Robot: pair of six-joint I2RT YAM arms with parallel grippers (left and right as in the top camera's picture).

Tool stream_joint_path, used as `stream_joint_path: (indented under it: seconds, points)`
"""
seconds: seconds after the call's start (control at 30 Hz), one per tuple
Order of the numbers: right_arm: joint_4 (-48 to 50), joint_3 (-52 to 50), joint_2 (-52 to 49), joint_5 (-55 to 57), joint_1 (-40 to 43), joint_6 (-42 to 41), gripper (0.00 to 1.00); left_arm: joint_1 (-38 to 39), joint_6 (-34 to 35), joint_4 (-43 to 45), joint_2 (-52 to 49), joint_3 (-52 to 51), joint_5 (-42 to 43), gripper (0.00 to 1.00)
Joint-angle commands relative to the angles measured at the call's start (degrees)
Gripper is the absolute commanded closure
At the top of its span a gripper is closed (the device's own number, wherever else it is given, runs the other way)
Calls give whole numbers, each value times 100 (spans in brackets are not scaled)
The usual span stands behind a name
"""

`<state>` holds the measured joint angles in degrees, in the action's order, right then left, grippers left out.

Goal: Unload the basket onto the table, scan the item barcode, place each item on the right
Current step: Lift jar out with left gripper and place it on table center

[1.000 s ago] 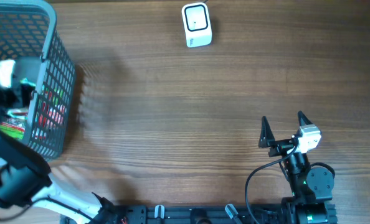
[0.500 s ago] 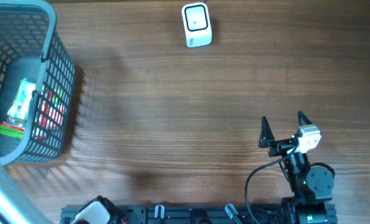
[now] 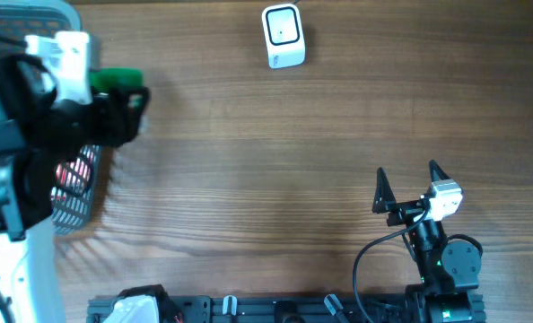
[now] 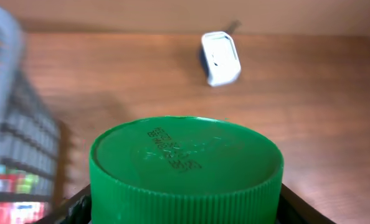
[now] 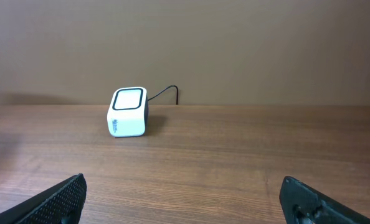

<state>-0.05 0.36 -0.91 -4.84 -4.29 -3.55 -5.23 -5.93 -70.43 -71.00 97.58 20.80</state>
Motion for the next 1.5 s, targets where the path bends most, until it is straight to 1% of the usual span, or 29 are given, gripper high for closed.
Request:
stream_joint_path:
  seconds: [0.0,0.07,0.17,0.33,0.47,0.53,0.6,0.67,0.7,0.83,0.93,0.97,1.0,1.07,1.2,1.33,1.4,1.47]
  points:
    - [20,-7,11,57,24,52,0,787,887,48,-271,-468,-66,39]
    - [20,-7,11,57,24,52,0,1447,1451,203,-540,-903,-507,39]
    - [20,-7,11,57,24,52,0,2267,2033,691,-970,-1462,-964,40]
    - [20,-7,11,57,24,52,0,3523,2892,1749,-2050,-2020,-1145,41]
    - [20,-7,11,57,24,52,0,4430,3357,2715,-3171,-2055,-1176,42]
    - [20,-7,11,57,24,52,0,4699,3475,3150,-3558,-2055,-1220,41]
    - [20,-7,11,57,24,52,0,4874,3668,3473,-3838,-2055,-1285,42]
    - [20,-7,11,57,24,50,0,5021,3689,3731,-4085,-2055,-1342,41]
    - [20,-7,11,57,24,52,0,5095,3825,3807,-4192,-2055,-1495,42]
    - [20,-7,11,57,24,50,0,5287,3860,3985,-4465,-2055,-1910,41]
    - [20,-7,11,57,24,52,0,5313,3858,4070,-4505,-2055,-1937,27]
    - [20,-7,11,57,24,52,0,5313,3858,4072,-4505,-2055,-1937,17]
    - [20,-7,11,57,24,52,0,5313,3858,4070,-4505,-2055,-1937,12]
    - [20,-7,11,57,24,55,0,5313,3856,4070,-4505,-2055,-1937,7]
    - [20,-7,11,57,24,52,0,5287,3613,4122,-4454,-2020,-1943,0]
    - [20,-7,11,57,24,55,1,5281,3574,4120,-4266,-1989,-1982,0]
    - [20,-7,11,57,24,52,0,5281,3578,4262,-4256,-1989,-1961,0]
    - [20,-7,11,57,24,52,0,5281,3576,4124,-4256,-1989,-1899,0]
